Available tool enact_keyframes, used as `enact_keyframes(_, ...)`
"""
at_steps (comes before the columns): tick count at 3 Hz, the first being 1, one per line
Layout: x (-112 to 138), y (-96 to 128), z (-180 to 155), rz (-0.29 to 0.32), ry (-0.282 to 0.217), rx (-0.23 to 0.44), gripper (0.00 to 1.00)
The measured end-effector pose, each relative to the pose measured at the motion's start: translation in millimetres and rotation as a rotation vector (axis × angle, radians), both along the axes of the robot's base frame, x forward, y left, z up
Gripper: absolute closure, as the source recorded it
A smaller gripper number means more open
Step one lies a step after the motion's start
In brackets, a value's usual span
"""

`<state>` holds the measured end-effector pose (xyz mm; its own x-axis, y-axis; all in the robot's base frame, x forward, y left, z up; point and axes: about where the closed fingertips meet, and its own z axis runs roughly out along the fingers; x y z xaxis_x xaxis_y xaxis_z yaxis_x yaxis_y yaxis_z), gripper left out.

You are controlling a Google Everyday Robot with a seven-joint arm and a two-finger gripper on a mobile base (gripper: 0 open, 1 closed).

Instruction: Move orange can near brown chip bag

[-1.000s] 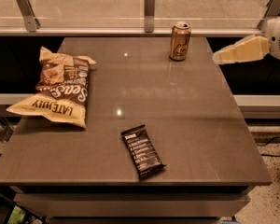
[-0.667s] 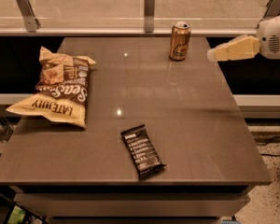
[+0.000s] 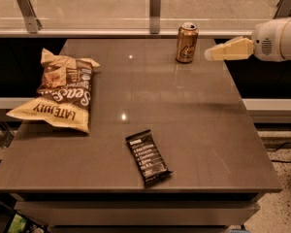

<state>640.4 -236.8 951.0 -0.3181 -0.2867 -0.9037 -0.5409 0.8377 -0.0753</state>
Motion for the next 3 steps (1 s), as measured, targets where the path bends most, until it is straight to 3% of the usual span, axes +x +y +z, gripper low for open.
enact_keyframes(3,49,32,-14,0.064,-0.004,0.036,0.00)
